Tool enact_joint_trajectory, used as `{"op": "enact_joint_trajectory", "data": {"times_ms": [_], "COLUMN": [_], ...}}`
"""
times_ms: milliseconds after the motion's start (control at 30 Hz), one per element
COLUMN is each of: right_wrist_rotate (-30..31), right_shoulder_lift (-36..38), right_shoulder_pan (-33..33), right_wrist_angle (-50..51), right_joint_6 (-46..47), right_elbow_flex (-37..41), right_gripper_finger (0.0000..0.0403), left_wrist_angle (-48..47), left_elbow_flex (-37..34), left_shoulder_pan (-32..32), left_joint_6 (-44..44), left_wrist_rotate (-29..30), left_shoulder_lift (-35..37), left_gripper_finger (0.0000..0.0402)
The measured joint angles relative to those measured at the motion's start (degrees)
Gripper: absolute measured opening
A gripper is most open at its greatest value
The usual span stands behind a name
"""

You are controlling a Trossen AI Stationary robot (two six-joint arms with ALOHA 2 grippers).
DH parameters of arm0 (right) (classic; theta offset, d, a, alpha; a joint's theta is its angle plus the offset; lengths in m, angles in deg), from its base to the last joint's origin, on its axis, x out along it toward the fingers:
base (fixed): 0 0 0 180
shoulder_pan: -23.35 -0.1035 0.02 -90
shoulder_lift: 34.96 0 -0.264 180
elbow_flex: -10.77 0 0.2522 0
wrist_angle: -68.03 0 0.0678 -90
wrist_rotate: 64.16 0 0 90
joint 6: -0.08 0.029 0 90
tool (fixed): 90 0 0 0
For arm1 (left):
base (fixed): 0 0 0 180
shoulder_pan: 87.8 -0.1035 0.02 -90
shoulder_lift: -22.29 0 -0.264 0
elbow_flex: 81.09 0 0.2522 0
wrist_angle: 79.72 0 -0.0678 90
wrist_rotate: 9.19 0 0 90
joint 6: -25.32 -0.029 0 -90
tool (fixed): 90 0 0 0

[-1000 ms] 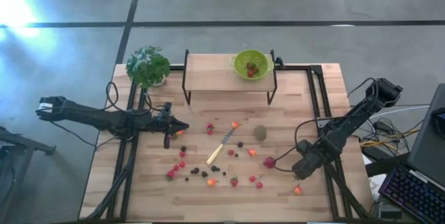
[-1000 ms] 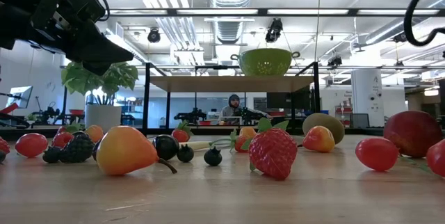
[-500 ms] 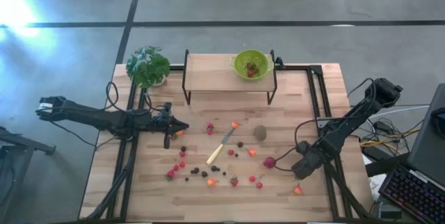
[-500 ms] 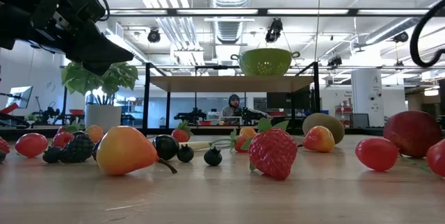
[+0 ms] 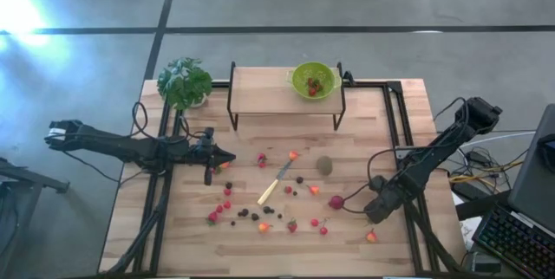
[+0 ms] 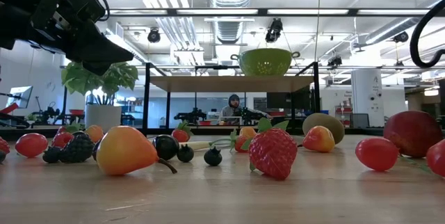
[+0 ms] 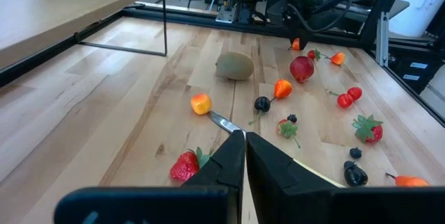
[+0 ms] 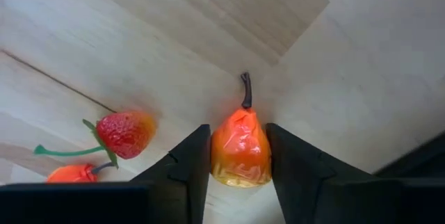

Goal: Pick & Place Fruit
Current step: Put the pear into the strainer bowl

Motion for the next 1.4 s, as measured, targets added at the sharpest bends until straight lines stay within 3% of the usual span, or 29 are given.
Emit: {"op": "enact_joint_trajectory", "data": {"times_ms": [333,667,967,1233,1400], "right_wrist_rotate": [1.0,15.0,18.2,22.9,22.9], "right_shoulder_lift": [0.0,0.2,0.0,0.0,0.0], "right_shoulder_pan": [0.1,4.2,14.7,29.5,38.7], "right_wrist_angle": [0.0,0.2,0.3,0.2,0.2], "right_joint_6": [-3.9,-8.0,-20.8,-40.8,-52.2], "right_elbow_flex": [0.0,-0.3,-0.9,-6.4,-12.1], "right_gripper_finger": [0.0134,0.0112,0.0131,0.0108,0.0117], "left_wrist_angle": [0.0,0.0,0.0,0.0,0.0], "left_elbow_flex": [0.0,0.0,0.0,0.0,0.0], "left_shoulder_pan": [0.0,0.0,0.0,0.0,0.0], "left_joint_6": [0.0,0.0,0.0,0.0,0.0], "left_wrist_rotate": [0.0,0.0,0.0,0.0,0.0], "left_shoulder_lift": [0.0,0.0,0.0,0.0,0.0], "left_gripper_finger": [0.002,0.002,0.002,0.002,0.002]}}
